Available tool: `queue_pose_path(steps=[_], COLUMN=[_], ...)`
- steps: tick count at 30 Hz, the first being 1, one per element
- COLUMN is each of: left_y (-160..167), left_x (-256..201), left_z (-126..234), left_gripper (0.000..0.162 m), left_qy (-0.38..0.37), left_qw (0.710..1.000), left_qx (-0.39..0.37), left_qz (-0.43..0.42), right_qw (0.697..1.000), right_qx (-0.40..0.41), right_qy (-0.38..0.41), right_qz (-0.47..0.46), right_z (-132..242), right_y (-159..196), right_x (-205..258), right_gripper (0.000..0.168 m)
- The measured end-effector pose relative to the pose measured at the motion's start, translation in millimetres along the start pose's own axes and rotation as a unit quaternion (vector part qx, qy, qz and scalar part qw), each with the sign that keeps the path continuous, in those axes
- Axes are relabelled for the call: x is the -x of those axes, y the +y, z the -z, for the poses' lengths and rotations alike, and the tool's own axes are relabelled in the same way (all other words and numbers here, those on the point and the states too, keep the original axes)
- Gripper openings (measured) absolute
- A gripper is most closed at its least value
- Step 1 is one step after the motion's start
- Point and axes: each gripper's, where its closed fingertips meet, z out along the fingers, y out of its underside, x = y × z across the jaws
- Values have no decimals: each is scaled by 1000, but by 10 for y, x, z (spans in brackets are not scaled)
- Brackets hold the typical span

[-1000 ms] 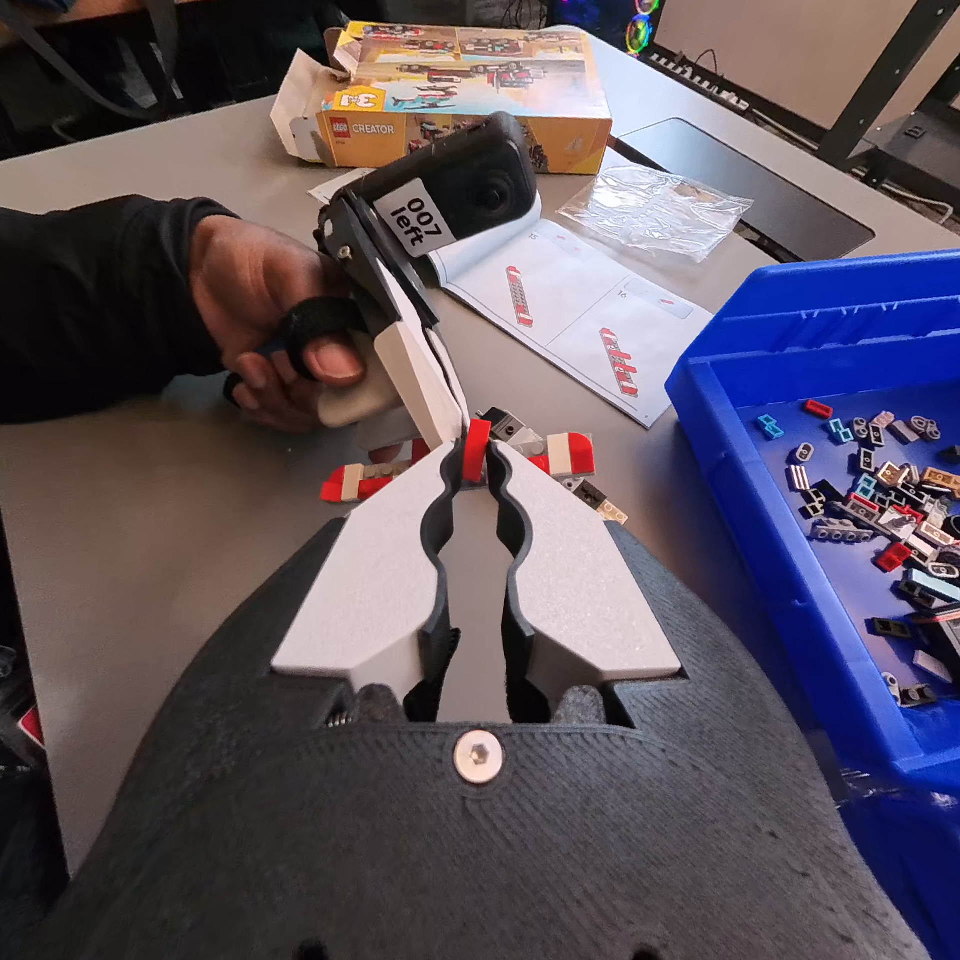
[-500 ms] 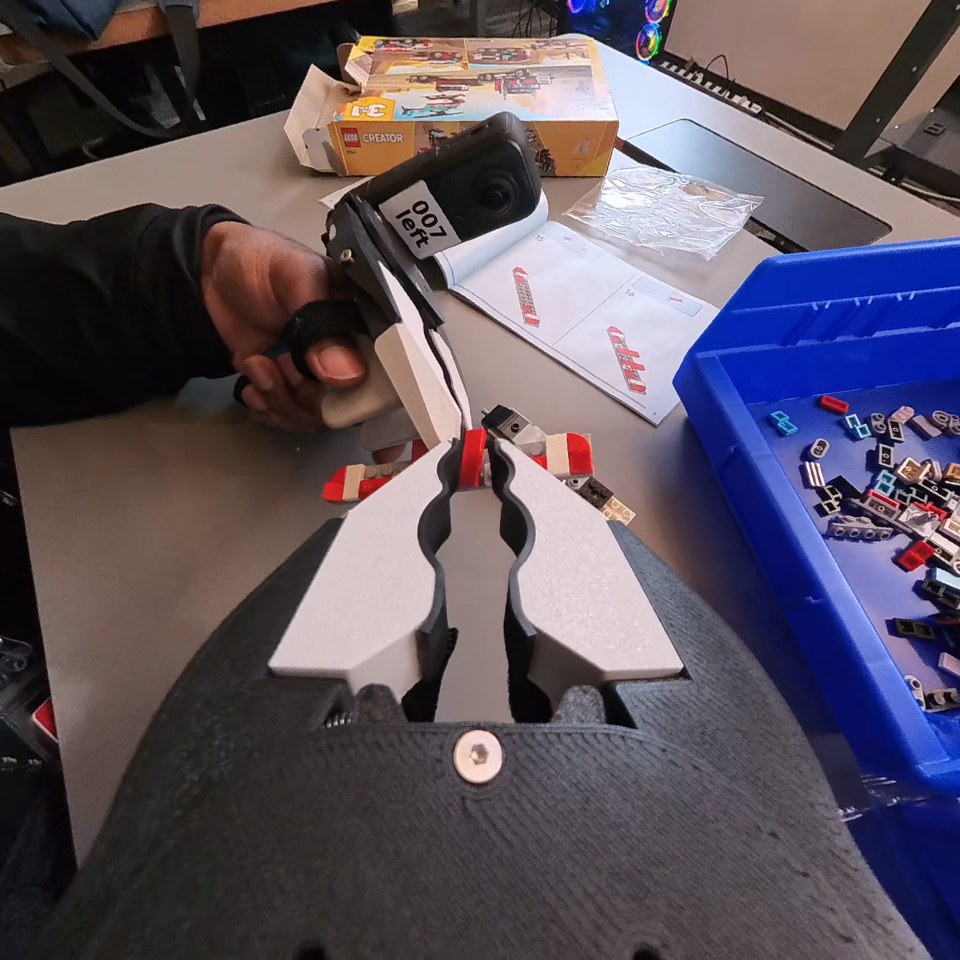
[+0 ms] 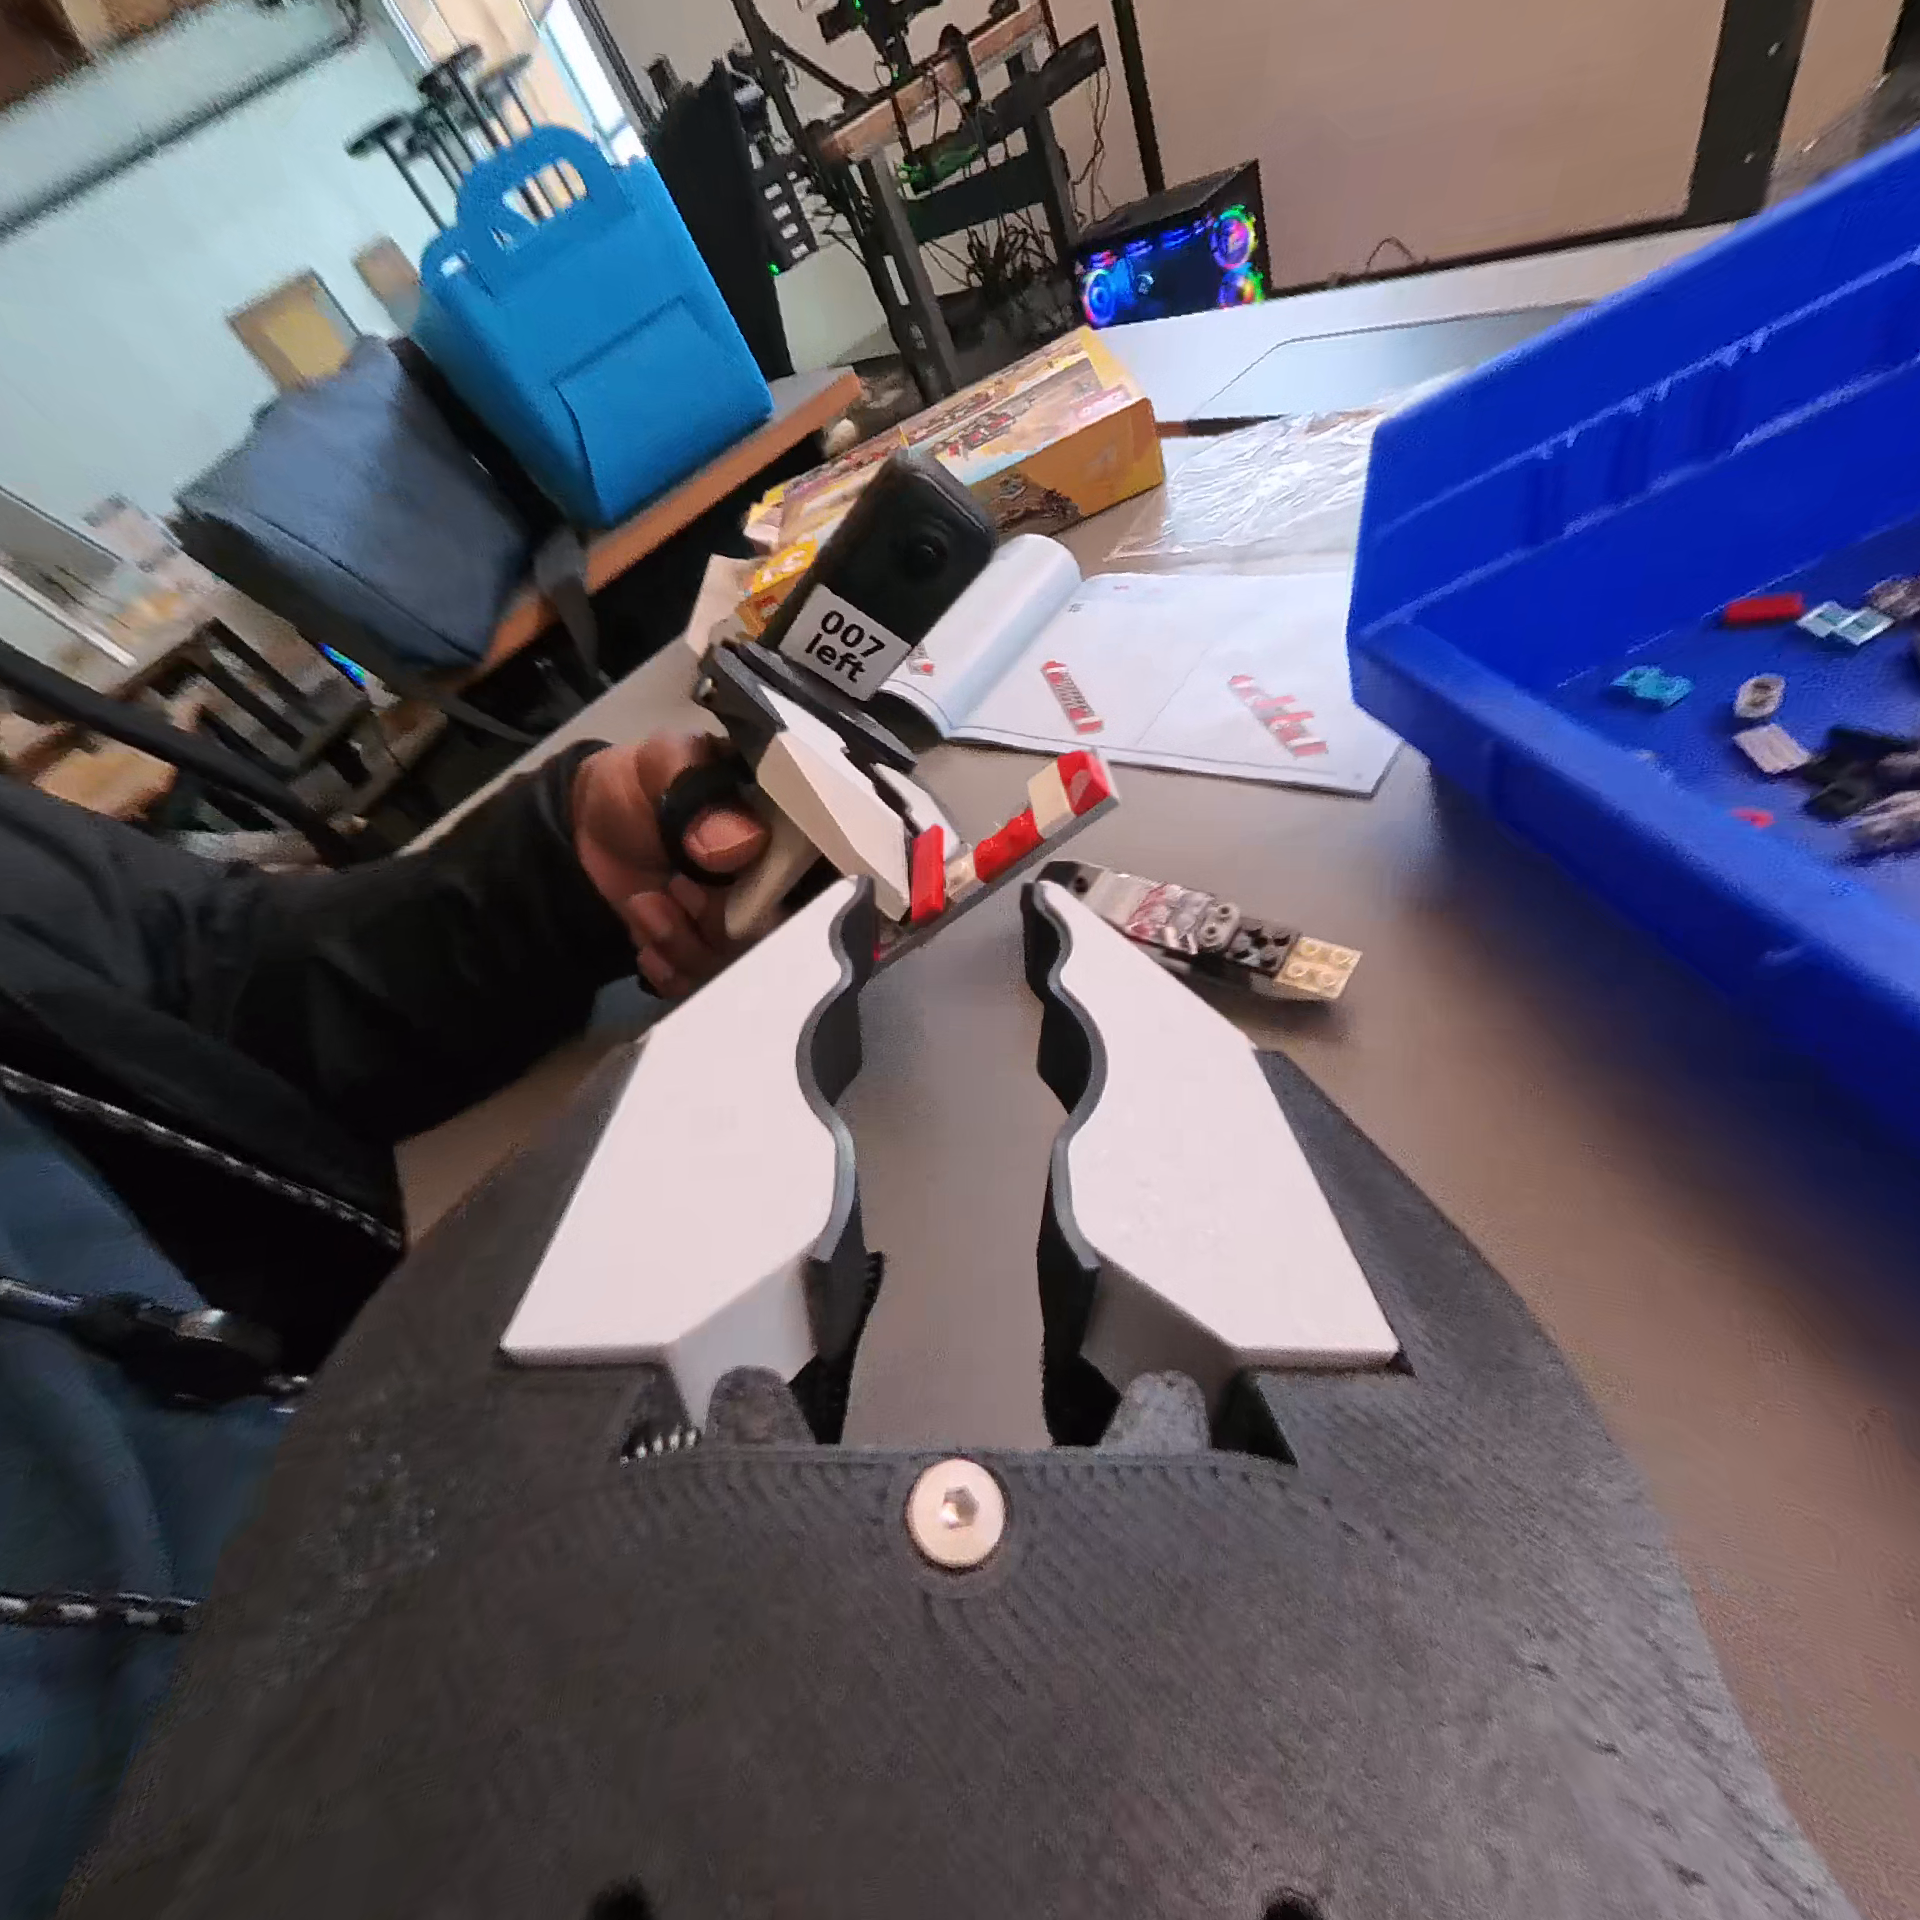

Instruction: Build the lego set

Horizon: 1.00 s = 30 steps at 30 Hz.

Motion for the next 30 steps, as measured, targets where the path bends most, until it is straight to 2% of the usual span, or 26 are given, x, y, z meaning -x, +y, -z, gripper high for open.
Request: queue_pose_path(steps=[12,18,30], left_y=[27,57,128], left_x=[-47,-71,-103], left_z=[-17,-32,-56], left_gripper=[4,4,4], left_qy=[13,17,20], left_qw=[1000,1000,999], left_qx=[8,17,39], left_qz=[-8,-14,-30], right_qw=[995,991,989], right_qx=[7,1,23], right_qy=[-56,-83,-102], right_qz=[-88,-102,-100], right_z=[-153,-142,-89], right_y=[123,124,156], right_x=[59,101,145], right_gripper=[29,15,10])
